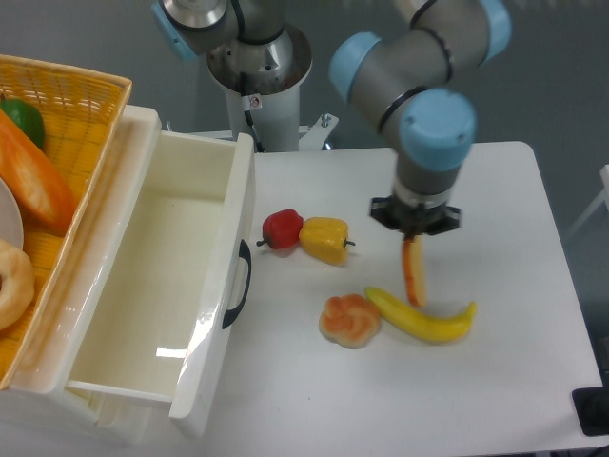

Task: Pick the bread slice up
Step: 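Lift the grasped bread slice up off the table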

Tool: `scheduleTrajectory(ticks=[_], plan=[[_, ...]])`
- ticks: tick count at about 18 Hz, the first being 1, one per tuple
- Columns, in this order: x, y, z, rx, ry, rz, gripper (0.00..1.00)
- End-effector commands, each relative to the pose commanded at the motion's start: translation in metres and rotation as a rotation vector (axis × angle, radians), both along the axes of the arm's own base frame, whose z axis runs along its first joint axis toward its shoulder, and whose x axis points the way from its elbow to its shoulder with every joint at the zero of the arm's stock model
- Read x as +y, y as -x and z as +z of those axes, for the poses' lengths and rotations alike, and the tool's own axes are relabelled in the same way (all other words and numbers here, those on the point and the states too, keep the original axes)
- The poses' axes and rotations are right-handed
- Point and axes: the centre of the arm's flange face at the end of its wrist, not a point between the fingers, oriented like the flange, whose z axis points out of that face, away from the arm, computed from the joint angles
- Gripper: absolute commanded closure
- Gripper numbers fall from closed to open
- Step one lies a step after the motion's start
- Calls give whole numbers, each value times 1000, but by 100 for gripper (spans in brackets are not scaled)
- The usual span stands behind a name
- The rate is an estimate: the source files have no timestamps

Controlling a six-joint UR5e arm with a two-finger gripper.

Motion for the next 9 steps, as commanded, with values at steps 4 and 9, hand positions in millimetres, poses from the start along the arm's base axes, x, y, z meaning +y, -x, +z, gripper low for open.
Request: scheduleTrajectory(ticks=[4,9], plan=[[-19,27,28,-26,-50,-80,100],[-20,35,35,-37,-37,-94,100]])
